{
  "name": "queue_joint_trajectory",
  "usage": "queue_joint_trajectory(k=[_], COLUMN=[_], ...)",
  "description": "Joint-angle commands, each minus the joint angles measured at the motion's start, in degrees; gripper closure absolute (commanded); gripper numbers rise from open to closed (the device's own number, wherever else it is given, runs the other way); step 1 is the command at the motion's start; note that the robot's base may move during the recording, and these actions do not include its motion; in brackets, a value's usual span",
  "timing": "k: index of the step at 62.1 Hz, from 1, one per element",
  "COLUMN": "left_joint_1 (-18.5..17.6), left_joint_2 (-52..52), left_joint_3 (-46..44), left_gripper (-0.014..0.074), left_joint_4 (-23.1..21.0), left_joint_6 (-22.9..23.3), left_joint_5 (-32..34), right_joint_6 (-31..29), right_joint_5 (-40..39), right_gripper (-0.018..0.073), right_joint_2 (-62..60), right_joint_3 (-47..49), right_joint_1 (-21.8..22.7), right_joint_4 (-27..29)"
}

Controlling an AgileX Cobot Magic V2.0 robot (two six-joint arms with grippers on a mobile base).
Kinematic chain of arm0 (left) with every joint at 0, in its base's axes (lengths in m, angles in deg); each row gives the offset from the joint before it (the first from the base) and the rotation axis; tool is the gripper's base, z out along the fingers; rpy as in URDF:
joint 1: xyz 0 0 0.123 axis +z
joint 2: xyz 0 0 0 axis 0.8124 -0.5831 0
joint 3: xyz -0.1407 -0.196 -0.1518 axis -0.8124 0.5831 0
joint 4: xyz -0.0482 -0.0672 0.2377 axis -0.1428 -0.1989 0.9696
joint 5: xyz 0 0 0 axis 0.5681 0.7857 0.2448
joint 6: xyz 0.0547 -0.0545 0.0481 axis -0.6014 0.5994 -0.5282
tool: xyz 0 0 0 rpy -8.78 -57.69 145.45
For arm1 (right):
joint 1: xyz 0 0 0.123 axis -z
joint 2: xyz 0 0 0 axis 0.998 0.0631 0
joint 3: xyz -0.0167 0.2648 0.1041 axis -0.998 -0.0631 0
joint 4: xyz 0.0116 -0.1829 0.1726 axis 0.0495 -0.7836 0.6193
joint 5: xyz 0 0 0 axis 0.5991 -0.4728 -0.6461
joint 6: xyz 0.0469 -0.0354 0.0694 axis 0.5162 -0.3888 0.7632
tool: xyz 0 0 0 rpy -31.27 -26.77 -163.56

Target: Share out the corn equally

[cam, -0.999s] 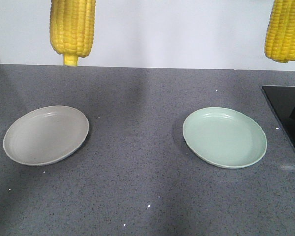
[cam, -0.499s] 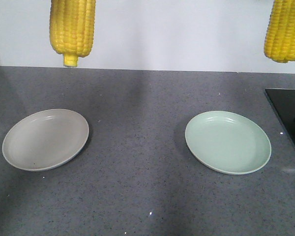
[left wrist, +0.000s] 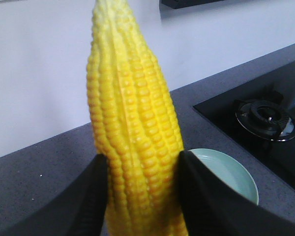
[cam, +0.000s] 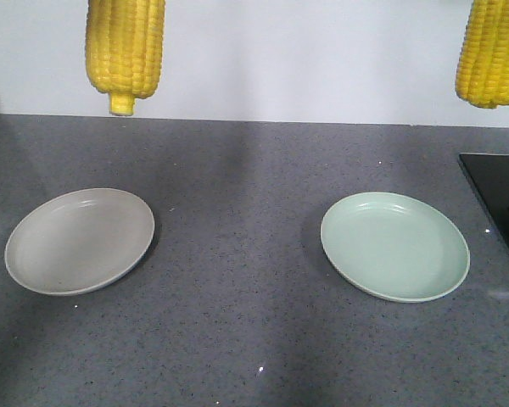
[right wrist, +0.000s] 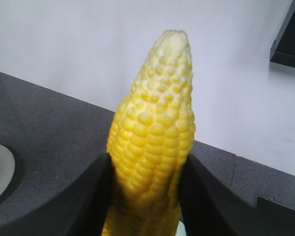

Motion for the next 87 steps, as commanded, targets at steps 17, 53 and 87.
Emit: queue_joint_trajectory(k=[17, 53, 87], left_joint_1=[0.0, 0.0, 0.0], left_joint_2=[1.4, 1.4, 1.4], left_joint_3=[-1.6, -1.6, -1.6], left_gripper=[0.0603, 0.0603, 0.0603], left_joint_4=[-0.8, -0.8, -0.8], left_joint_6=[0.2, 0.2, 0.2], left_joint_5=[4.6, 4.6, 4.6], right_joint_6=[-0.4, -0.4, -0.4], right_joint_5=[-4.3, -4.3, -4.3], right_gripper=[0.0564, 0.0564, 0.0564], right_joint_2=[-1.0, -1.0, -1.0], right_joint_3=[1.6, 1.6, 1.6], right_joint_1=[0.2, 0.2, 0.2], right_joint_4=[-0.1, -0.1, -0.1])
